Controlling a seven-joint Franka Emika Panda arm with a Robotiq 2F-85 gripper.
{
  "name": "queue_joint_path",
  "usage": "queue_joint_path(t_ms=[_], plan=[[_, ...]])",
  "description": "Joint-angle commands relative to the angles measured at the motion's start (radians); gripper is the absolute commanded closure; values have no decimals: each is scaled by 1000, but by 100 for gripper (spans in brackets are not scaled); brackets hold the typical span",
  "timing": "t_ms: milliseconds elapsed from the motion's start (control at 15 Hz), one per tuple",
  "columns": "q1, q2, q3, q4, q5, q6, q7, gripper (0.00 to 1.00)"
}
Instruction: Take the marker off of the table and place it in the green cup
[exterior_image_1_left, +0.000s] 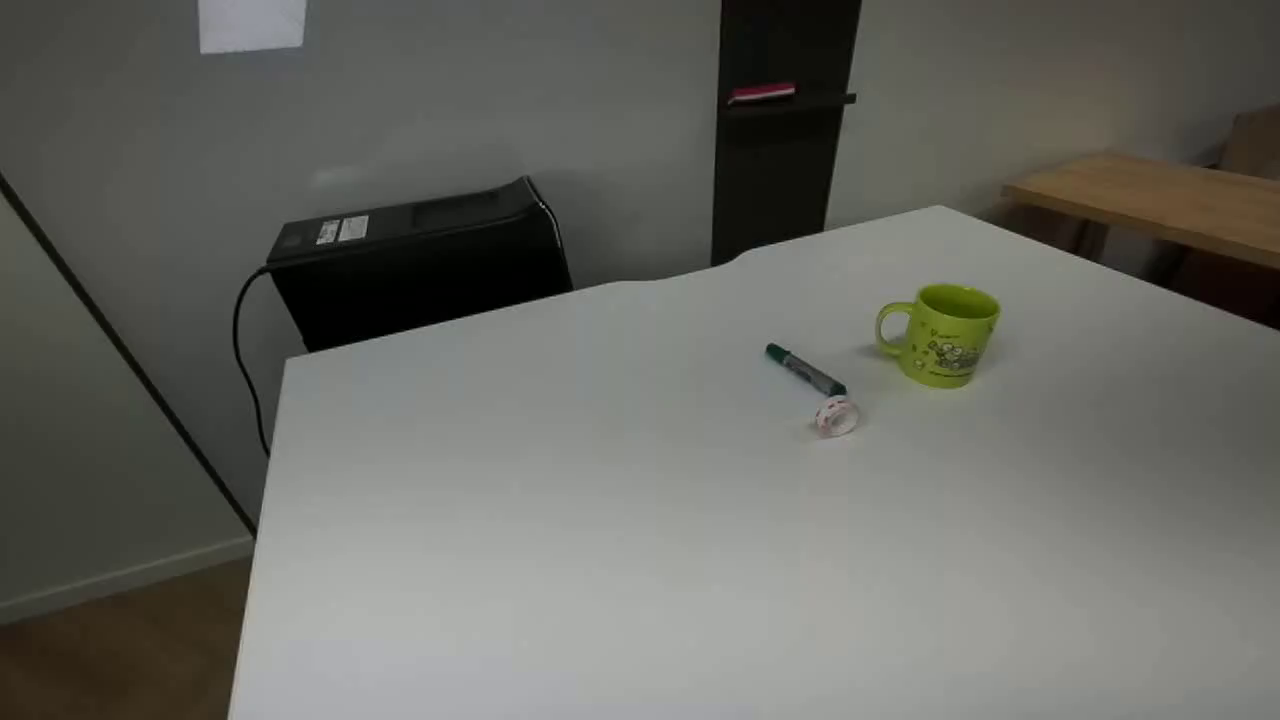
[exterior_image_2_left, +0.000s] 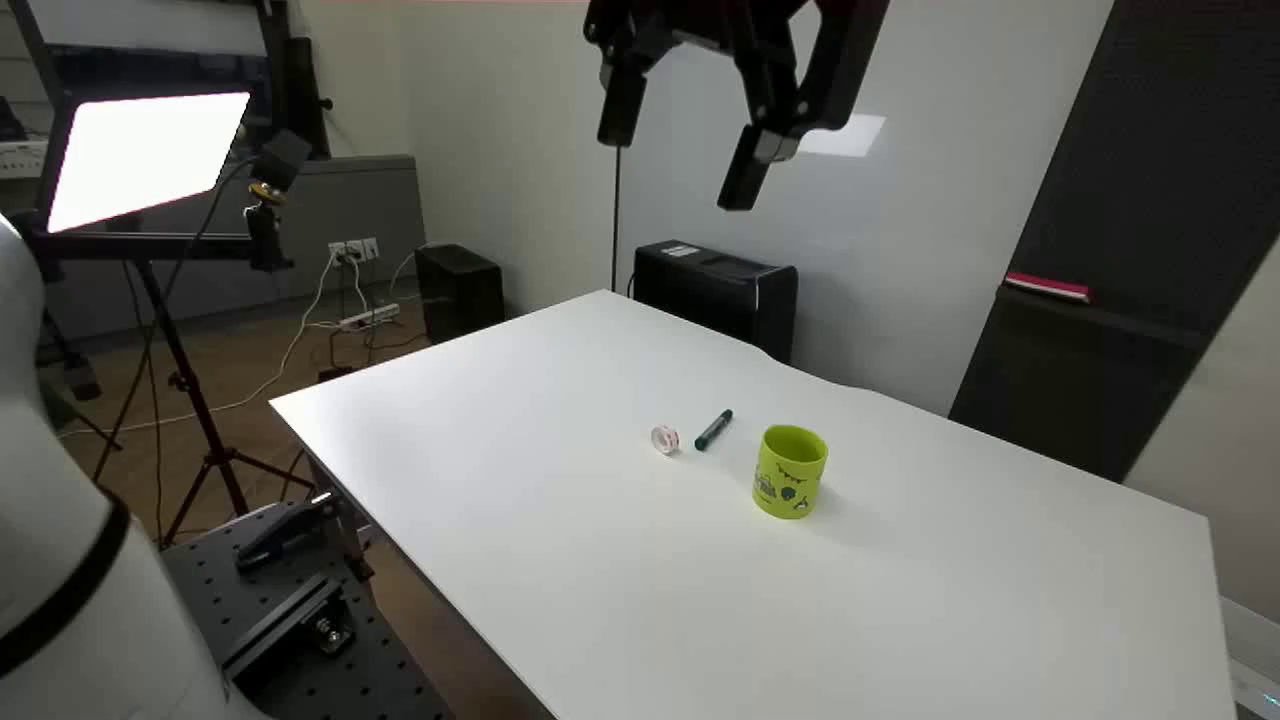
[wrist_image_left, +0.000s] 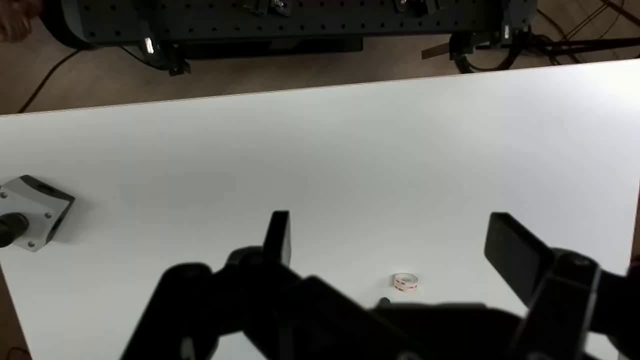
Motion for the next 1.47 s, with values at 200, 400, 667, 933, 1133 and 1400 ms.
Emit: queue_joint_path(t_ms=[200, 400, 667, 933, 1133, 1400], plan=[[-15, 2, 11, 2, 6, -1, -8, 0], [-15, 2, 11, 2, 6, -1, -8, 0], [-15, 2, 11, 2, 6, -1, -8, 0], [-9, 44, 18, -25, -7, 18, -16, 0], [9, 141, 23, -34, 8, 98, -34, 0], [40, 343, 46, 18, 55, 235, -50, 0]])
